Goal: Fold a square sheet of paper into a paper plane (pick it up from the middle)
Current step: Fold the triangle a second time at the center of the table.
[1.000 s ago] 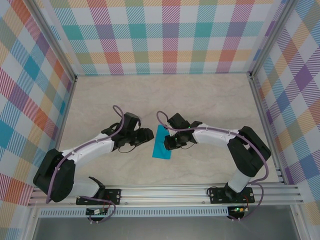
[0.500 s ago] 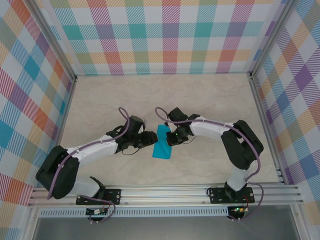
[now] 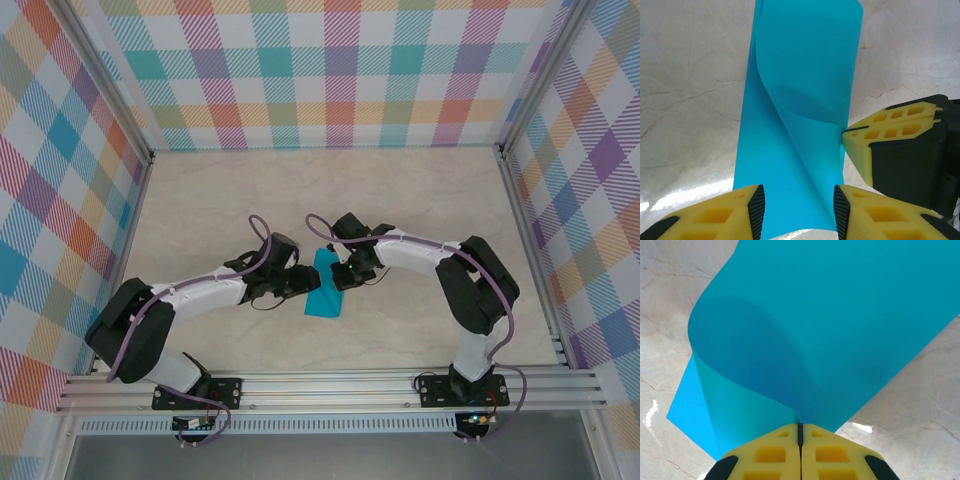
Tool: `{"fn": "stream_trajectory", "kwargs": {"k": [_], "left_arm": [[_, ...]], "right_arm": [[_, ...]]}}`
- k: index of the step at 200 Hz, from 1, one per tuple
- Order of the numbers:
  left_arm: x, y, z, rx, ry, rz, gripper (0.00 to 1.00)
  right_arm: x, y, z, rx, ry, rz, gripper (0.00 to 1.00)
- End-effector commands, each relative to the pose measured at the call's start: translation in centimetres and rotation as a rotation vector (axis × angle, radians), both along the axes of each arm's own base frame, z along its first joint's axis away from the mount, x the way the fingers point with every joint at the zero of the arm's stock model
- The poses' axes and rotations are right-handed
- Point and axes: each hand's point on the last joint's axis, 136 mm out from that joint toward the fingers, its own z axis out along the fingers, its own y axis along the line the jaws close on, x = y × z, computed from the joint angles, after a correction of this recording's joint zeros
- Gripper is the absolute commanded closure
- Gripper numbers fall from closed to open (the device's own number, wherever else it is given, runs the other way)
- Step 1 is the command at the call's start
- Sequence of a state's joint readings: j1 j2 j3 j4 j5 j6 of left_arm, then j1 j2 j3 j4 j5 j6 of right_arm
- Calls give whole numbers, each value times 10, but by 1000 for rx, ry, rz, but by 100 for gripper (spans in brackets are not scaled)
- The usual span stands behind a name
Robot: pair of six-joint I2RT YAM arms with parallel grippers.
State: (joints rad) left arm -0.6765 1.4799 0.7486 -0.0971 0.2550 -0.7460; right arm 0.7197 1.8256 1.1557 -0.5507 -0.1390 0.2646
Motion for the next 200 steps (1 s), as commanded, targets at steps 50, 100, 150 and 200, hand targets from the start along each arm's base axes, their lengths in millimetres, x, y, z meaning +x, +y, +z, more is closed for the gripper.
{"fn": "stream_trajectory", "kwargs": {"k": [50,100,150,200], "left_arm": [[14,-20,7,-22,-29,-26,64],[18,-32,3,-53,-9,-40,73],[20,-44,-6,-104,27,-41,90],[21,-49,-8,-134,32,-39,93]], "right_arm": [[-1,-7,-9,-45,18,-12,94],[1,-7,-11,-51,18,-13,94],[0,-8,-13,-55,18,-13,93],[2,-8,-17,-63,22,-21,93]]}}
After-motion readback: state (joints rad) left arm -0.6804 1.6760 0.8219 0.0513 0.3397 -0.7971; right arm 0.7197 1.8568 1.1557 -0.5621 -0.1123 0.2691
